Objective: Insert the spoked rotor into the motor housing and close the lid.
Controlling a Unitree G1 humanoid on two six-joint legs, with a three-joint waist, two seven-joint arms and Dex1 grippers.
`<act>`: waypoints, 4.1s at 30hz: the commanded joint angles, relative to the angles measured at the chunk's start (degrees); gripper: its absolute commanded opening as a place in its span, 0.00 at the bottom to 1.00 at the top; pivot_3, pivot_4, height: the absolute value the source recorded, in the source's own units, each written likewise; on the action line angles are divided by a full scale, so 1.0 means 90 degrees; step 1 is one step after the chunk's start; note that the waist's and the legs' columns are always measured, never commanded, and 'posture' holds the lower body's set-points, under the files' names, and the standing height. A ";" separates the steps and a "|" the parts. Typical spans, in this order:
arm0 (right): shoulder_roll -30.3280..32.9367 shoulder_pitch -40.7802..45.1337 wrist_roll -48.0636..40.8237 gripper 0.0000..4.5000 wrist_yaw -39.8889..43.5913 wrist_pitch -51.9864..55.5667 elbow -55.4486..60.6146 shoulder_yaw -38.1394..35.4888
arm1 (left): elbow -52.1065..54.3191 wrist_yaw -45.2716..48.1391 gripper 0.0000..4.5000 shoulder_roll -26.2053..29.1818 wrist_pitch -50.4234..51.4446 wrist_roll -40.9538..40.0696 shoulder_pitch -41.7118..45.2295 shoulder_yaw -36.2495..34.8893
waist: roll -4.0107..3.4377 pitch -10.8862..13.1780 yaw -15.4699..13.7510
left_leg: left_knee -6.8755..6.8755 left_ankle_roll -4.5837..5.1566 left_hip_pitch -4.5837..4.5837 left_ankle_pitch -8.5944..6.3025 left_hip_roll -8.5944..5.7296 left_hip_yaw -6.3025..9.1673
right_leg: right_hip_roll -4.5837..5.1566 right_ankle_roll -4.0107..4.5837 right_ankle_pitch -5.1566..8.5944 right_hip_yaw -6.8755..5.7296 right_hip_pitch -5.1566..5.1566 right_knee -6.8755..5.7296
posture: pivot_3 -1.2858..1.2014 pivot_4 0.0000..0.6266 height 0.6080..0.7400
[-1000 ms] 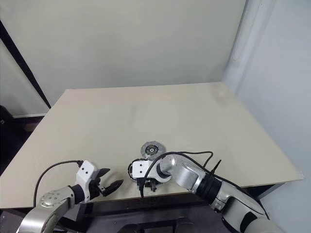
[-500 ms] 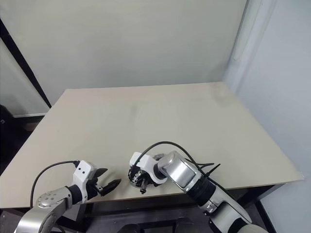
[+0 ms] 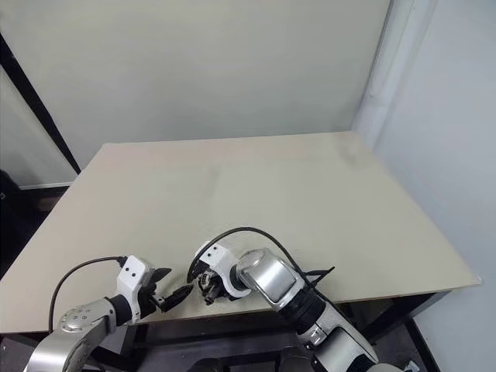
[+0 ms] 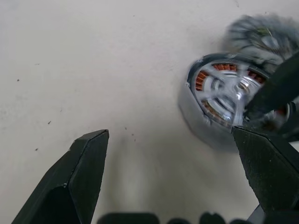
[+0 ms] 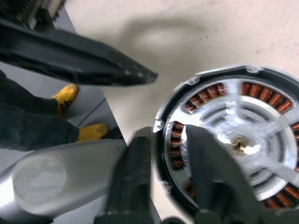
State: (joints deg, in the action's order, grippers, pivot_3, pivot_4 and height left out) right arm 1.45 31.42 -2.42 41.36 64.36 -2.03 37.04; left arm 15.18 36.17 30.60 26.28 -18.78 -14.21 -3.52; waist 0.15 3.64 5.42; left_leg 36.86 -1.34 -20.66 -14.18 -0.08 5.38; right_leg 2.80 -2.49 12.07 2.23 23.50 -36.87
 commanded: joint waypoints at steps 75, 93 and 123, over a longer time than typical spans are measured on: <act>0.0283 -0.0585 -0.0318 0.99 -0.0759 -0.2357 -0.0107 -0.0592 | 0.0337 0.0262 1.00 0.0088 -0.0192 -0.0187 -0.0477 -0.1065 | 0.0021 0.0019 -0.0106 | -0.0010 0.0001 -0.0012 -0.0003 -0.0002 -0.0007 | 0.0004 0.0000 0.0000 0.0004 0.0004 0.0014 | 0.52 0.00 1.00; 0.0449 -0.1817 -0.1097 0.99 -0.0158 -0.3767 0.0736 -0.1364 | 0.0313 0.0375 1.00 0.0011 -0.0243 -0.0257 -0.0420 -0.0958 | 0.0021 0.0018 -0.0126 | -0.0011 0.0000 -0.0012 -0.0004 0.0000 -0.0007 | 0.0003 0.0001 0.0000 0.0003 0.0004 0.0013 | 0.52 0.00 1.00; -0.0123 -0.1743 0.0278 0.99 -0.0891 -0.5319 -0.1058 -0.0789 | 0.0005 0.1144 1.00 0.0032 -0.0825 -0.0461 -0.0804 -0.1000 | 0.0017 0.0021 -0.0125 | -0.0007 -0.0007 -0.0007 -0.0008 0.0002 -0.0008 | 0.0004 0.0002 0.0001 0.0004 0.0005 0.0014 | 0.52 0.00 1.00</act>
State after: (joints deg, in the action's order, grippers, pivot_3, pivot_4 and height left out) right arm 1.17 15.14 0.03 33.72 17.57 -12.15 30.33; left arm 14.78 46.32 30.72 19.97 -22.40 -21.80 -12.19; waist 0.30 3.84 4.29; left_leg 36.80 -1.40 -20.73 -14.24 -0.07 5.31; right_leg 2.83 -2.48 12.08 2.27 23.54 -36.74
